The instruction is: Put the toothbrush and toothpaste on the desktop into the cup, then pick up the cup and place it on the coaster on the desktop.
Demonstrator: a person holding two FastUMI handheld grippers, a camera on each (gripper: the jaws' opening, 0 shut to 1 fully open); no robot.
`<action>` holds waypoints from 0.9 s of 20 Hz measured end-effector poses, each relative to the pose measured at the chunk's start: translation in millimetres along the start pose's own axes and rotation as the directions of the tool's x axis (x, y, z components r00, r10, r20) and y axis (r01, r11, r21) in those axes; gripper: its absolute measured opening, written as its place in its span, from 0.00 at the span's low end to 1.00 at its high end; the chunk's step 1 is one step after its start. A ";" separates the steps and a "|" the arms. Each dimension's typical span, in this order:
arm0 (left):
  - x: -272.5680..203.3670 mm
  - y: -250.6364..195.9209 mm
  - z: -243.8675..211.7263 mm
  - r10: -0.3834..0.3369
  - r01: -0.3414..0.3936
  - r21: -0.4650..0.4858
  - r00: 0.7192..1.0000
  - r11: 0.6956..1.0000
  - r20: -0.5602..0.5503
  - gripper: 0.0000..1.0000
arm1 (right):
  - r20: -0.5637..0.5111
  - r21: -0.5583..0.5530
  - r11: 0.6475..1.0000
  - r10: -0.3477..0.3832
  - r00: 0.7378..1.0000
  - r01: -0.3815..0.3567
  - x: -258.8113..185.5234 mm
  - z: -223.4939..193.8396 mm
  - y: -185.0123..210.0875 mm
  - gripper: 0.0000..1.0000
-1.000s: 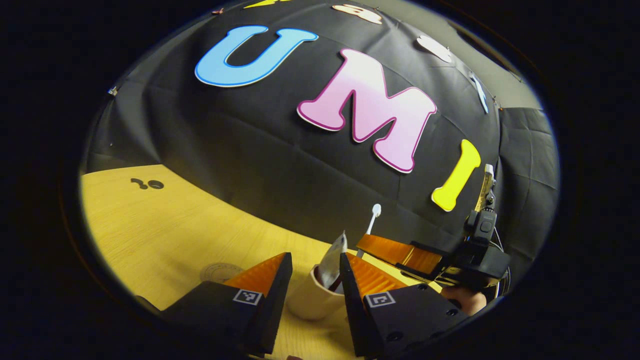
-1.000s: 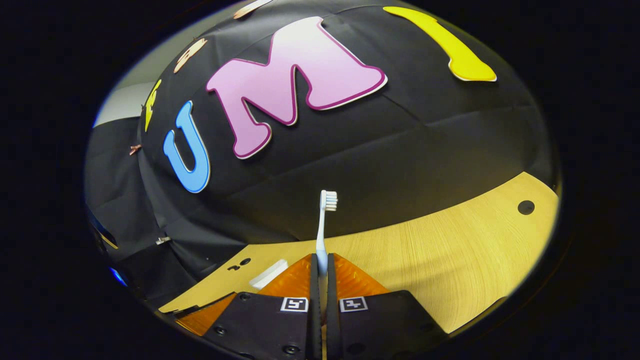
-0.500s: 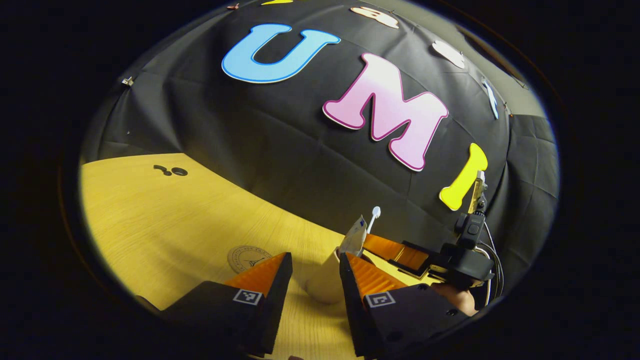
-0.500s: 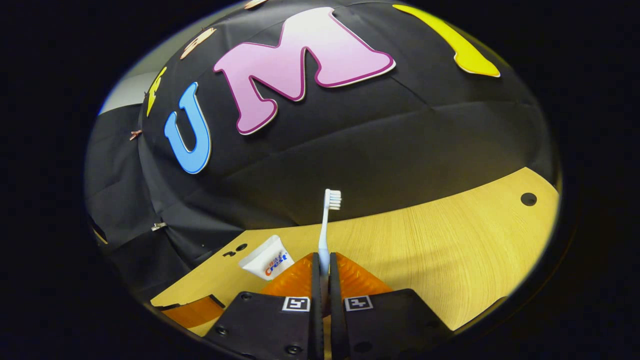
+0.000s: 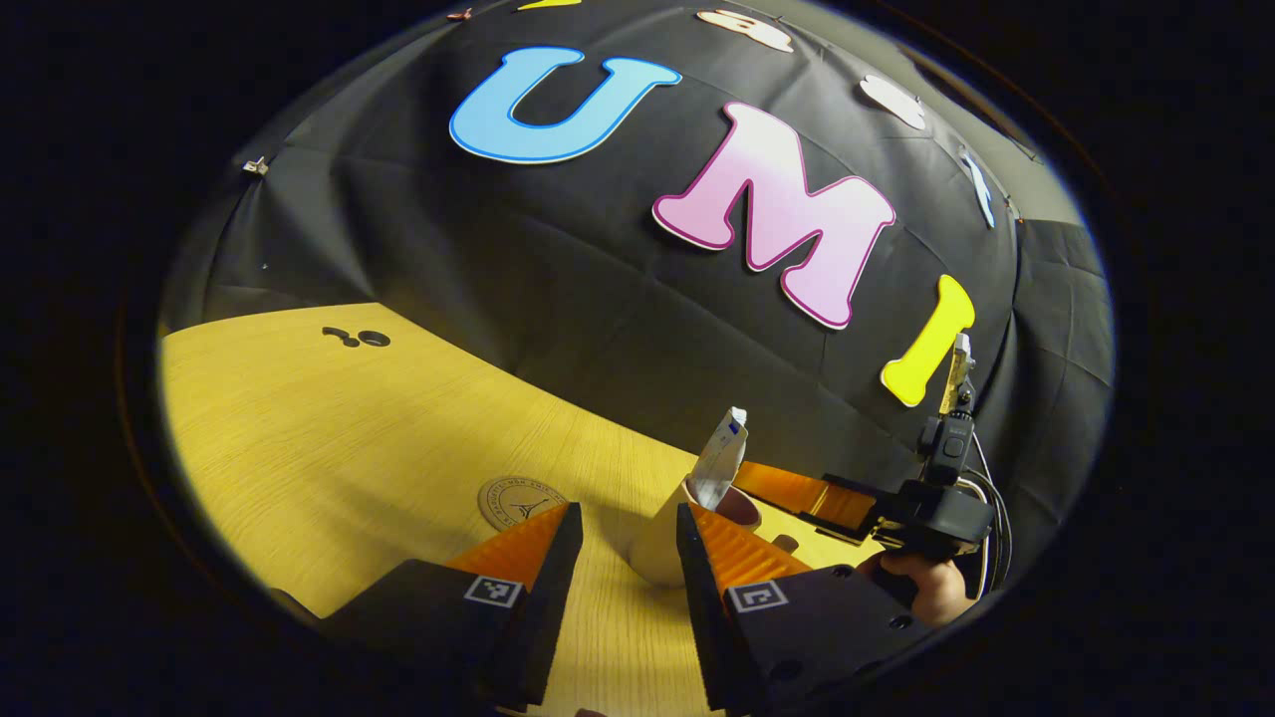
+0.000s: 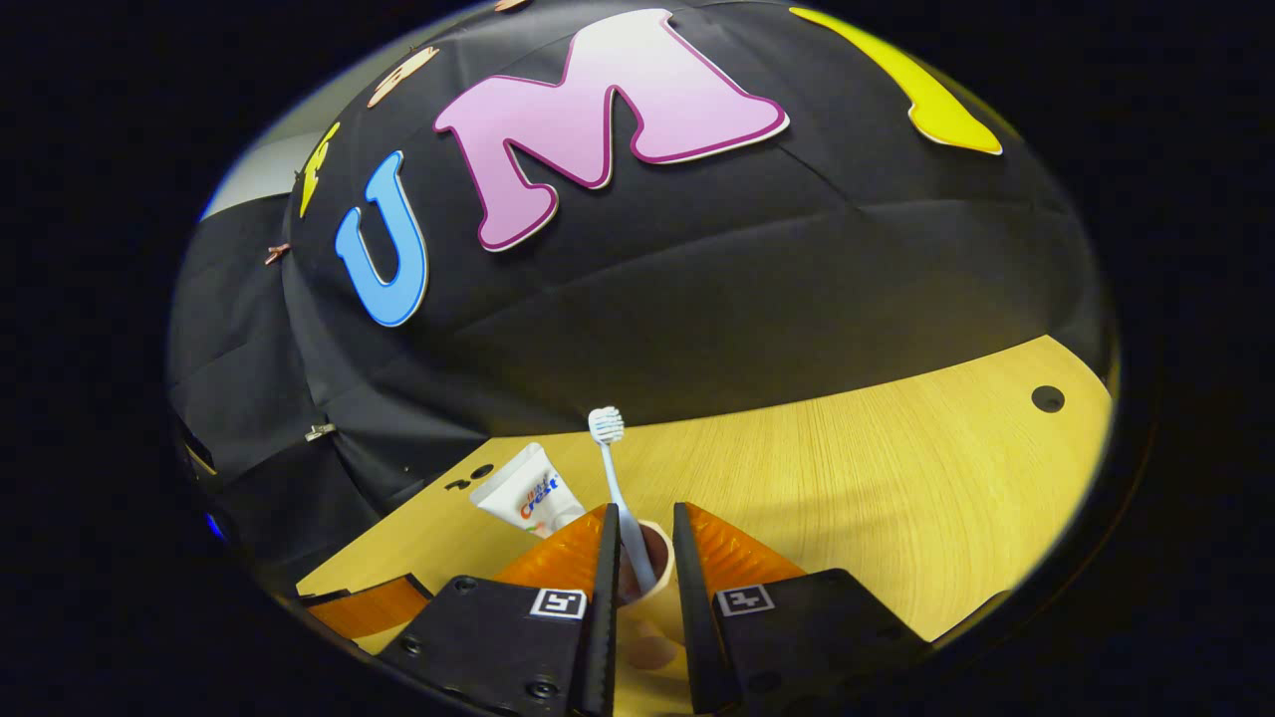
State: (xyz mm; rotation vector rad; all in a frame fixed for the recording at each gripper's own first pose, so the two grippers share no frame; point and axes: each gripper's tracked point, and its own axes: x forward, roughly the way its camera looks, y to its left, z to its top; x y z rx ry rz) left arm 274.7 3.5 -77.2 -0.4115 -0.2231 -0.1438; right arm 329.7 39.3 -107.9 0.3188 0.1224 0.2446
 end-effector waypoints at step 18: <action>-22.1 17.4 -3.7 0.045 -0.045 -0.005 0.999 0.999 -0.006 0.60 | -0.510 -0.303 0.936 -0.003 0.860 -0.176 -61.3 -59.7 7.5 0.44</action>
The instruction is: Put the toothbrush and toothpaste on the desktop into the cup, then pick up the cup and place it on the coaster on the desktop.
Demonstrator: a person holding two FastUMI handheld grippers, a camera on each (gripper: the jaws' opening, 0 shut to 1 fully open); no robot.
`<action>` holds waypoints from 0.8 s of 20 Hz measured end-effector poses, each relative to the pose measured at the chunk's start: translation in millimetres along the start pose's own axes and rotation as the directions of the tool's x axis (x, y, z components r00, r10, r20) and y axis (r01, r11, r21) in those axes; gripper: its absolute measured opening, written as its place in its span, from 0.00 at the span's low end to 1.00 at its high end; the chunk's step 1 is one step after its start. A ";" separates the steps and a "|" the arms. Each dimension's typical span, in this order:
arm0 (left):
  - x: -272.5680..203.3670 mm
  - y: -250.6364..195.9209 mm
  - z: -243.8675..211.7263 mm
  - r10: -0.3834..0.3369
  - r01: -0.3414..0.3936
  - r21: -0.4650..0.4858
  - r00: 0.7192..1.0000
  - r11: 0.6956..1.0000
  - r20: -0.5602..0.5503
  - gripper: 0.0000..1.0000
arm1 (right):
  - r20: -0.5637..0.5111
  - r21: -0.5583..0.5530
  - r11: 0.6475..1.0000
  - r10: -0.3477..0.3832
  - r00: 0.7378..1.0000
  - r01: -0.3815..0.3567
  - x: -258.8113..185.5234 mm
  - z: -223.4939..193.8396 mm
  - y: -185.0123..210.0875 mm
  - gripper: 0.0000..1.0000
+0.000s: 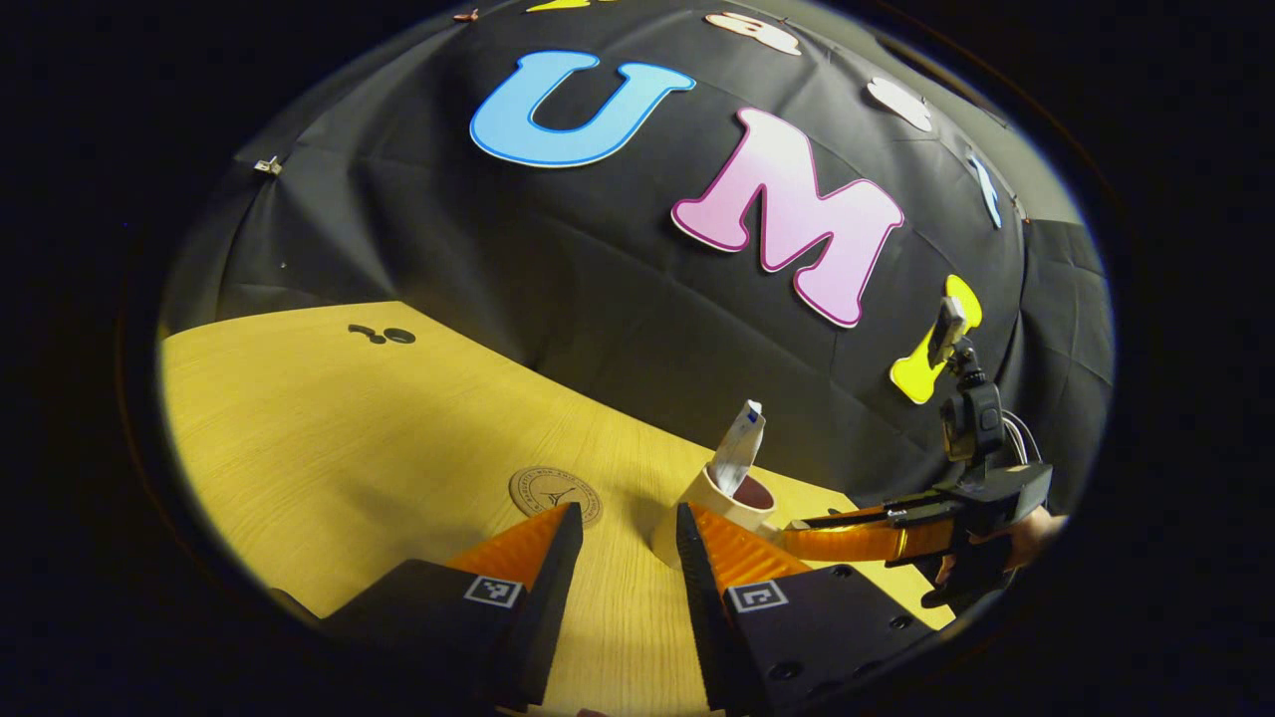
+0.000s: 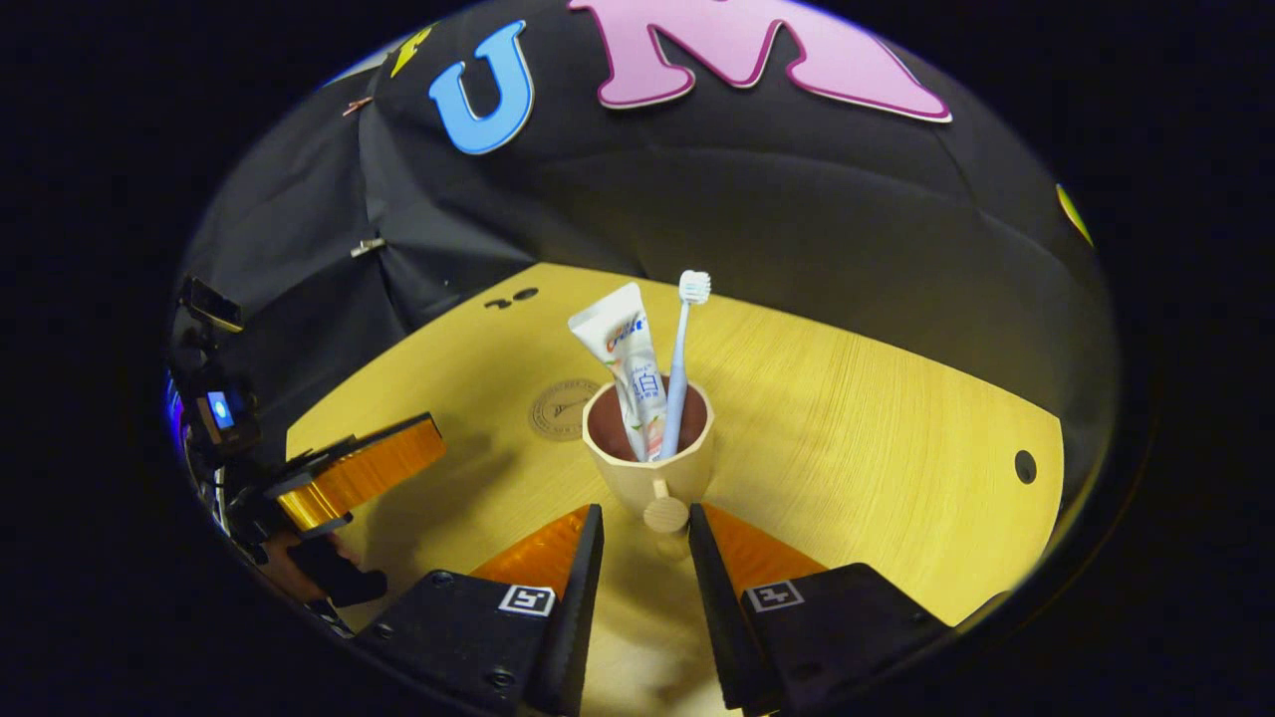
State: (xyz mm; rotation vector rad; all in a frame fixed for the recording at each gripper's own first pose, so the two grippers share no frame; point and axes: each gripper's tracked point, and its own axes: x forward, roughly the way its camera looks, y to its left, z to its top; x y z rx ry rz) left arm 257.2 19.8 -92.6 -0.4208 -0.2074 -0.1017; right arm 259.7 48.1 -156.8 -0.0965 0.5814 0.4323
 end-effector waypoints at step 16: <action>-11.2 25.7 -2.9 0.042 -0.042 -0.029 0.999 0.999 -0.001 0.60 | -0.391 -0.156 0.987 -0.094 0.915 0.035 67.3 -35.0 -11.8 0.52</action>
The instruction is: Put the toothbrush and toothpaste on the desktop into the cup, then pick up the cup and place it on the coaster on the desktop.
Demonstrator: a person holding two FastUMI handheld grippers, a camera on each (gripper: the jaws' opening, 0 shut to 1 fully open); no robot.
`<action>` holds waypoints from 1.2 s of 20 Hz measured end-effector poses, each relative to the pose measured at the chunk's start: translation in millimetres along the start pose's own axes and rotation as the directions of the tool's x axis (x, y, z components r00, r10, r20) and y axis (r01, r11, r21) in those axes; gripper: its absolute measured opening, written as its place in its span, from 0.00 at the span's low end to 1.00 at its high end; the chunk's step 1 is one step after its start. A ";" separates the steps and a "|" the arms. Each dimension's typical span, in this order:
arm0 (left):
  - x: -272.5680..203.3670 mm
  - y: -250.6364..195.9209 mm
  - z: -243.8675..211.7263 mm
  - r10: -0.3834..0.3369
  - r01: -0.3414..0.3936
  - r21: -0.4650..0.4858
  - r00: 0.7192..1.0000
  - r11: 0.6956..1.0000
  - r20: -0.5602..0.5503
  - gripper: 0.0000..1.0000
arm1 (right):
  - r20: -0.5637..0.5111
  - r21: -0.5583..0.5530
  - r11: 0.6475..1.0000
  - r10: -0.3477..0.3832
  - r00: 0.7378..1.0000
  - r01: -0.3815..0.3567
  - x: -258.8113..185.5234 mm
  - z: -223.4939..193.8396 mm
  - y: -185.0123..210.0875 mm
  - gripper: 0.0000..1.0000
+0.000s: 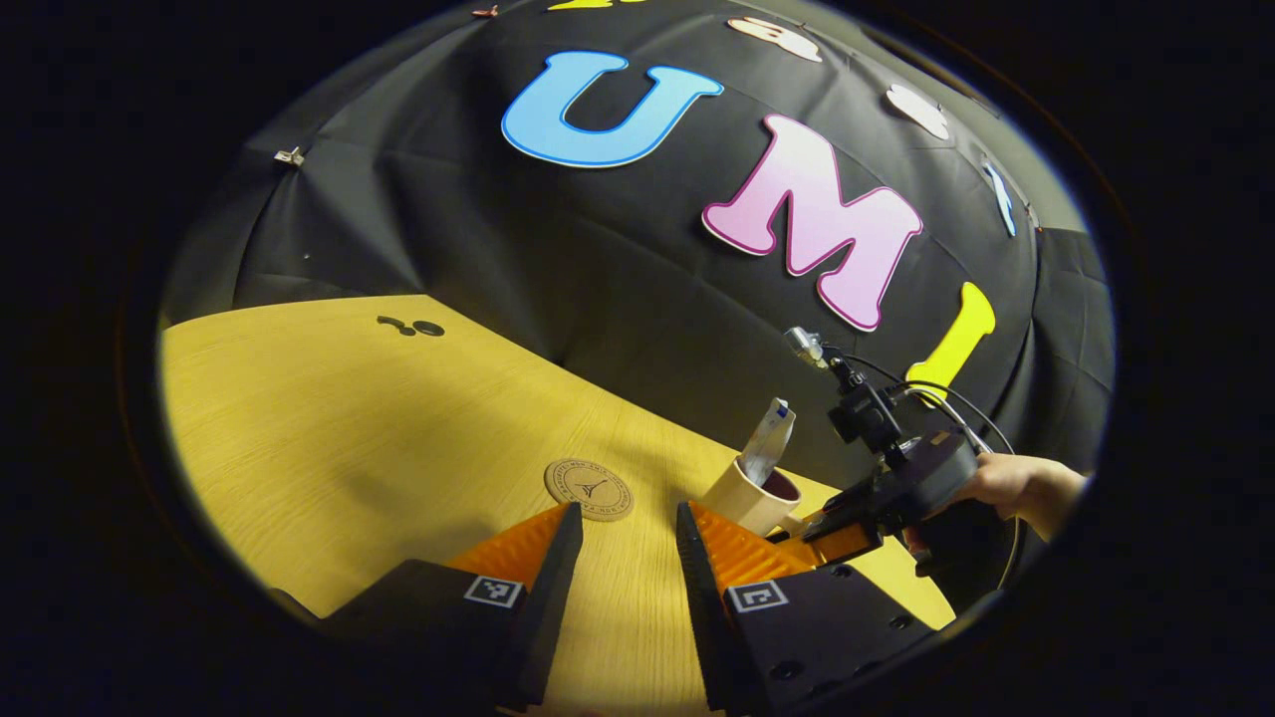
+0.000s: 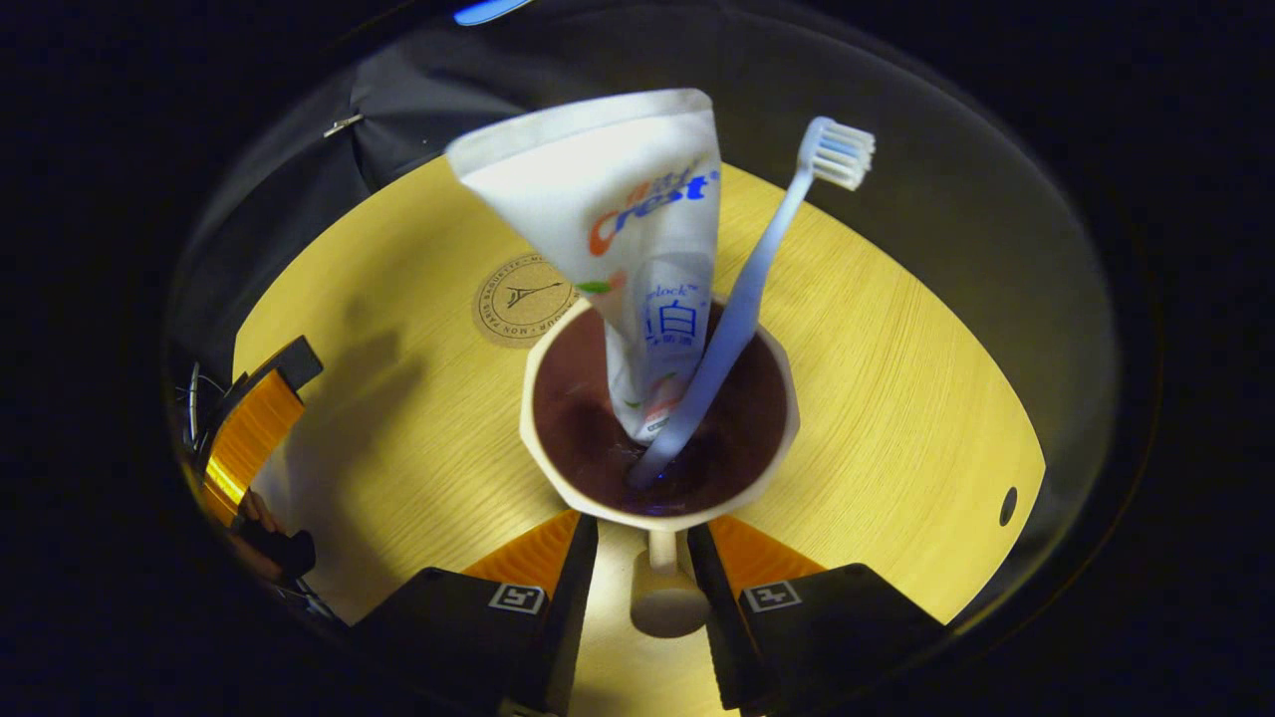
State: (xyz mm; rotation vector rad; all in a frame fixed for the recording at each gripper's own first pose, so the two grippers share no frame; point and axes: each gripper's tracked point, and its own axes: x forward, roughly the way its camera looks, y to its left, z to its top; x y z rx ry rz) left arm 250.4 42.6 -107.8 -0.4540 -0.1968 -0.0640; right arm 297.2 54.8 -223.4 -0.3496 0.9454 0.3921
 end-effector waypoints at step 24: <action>-13.4 21.1 1.8 0.035 -0.035 -0.019 0.999 0.999 -0.010 0.60 | -0.005 -0.023 1.000 -0.010 1.000 0.010 4.6 29.1 8.4 0.38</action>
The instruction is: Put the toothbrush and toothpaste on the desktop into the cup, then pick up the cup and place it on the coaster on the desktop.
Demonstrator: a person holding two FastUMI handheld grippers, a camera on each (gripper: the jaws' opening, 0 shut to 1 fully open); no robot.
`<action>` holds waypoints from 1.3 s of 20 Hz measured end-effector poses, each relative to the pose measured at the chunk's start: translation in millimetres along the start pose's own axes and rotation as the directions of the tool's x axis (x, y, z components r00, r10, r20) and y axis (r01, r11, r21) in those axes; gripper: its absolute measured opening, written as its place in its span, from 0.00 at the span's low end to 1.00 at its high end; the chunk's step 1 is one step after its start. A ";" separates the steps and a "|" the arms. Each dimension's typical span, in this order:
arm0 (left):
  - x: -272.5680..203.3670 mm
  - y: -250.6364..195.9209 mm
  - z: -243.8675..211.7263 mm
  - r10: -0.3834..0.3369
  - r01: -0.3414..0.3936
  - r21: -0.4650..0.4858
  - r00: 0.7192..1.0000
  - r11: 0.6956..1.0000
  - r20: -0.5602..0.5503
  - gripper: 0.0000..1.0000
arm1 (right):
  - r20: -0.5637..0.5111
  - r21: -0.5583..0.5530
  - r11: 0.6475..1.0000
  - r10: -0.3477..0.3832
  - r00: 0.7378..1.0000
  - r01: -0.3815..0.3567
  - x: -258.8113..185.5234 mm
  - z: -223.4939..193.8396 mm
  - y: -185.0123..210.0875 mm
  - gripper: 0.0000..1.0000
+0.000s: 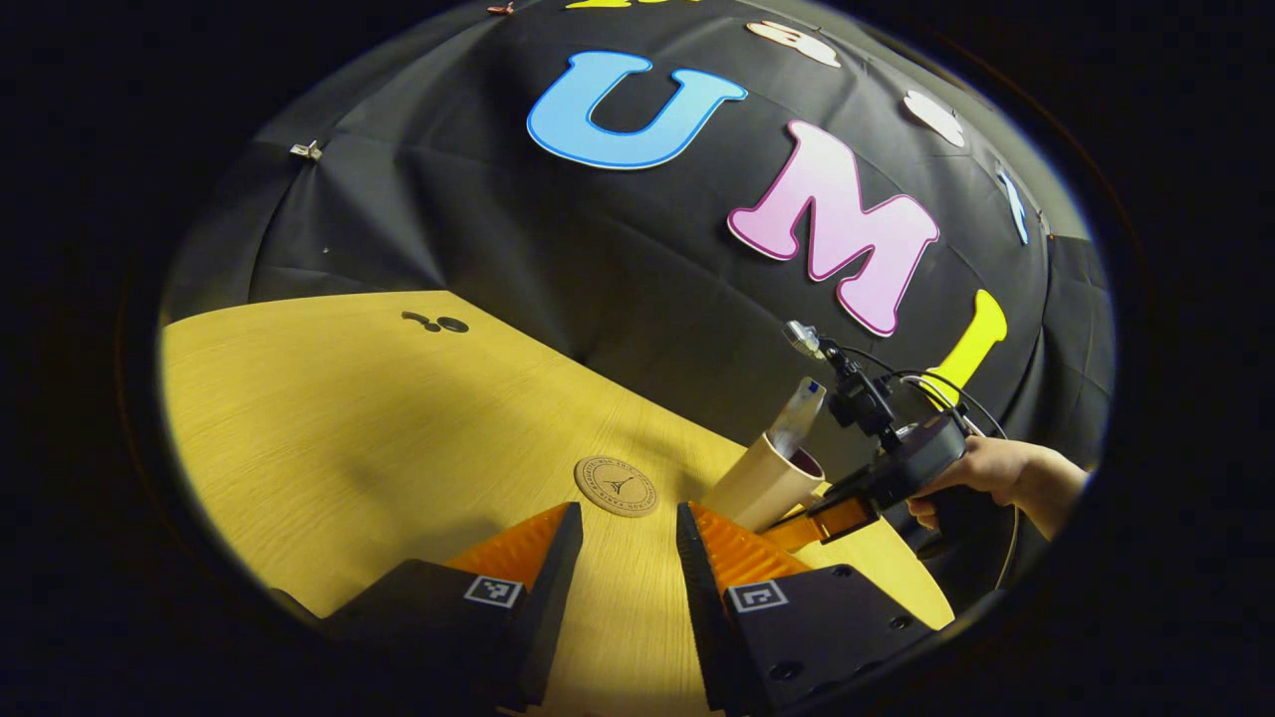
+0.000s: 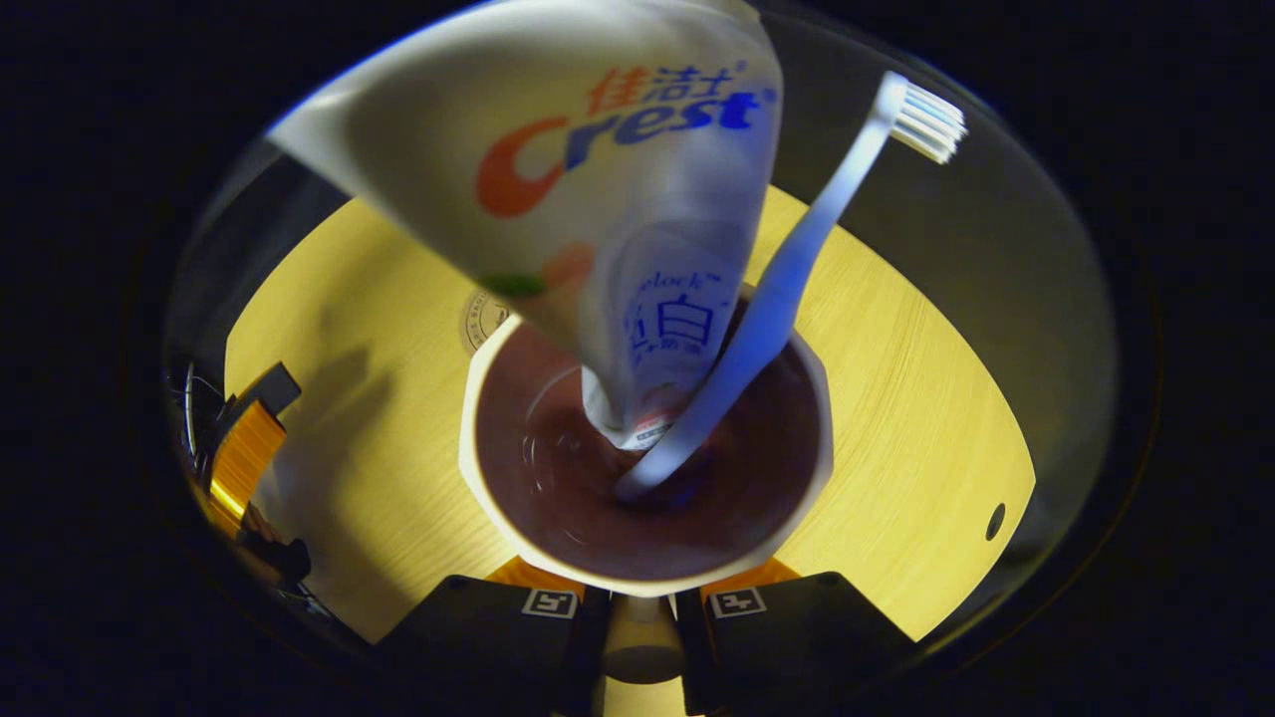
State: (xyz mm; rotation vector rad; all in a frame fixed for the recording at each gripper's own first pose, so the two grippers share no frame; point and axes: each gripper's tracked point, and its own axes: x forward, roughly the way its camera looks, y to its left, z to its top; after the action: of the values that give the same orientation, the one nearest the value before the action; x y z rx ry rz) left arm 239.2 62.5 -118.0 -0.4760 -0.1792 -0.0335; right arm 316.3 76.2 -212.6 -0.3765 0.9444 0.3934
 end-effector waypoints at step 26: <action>-20.2 17.7 -19.0 0.044 -0.046 -0.047 0.999 0.998 -0.029 0.60 | -0.022 -0.092 0.994 0.057 0.998 -0.059 51.4 75.5 69.6 0.29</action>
State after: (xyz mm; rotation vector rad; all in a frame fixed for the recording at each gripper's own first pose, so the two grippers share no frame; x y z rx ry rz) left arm 223.8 69.4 -146.2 -0.5270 -0.1403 -0.0005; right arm 362.8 180.4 -224.9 -0.4385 0.9601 0.4886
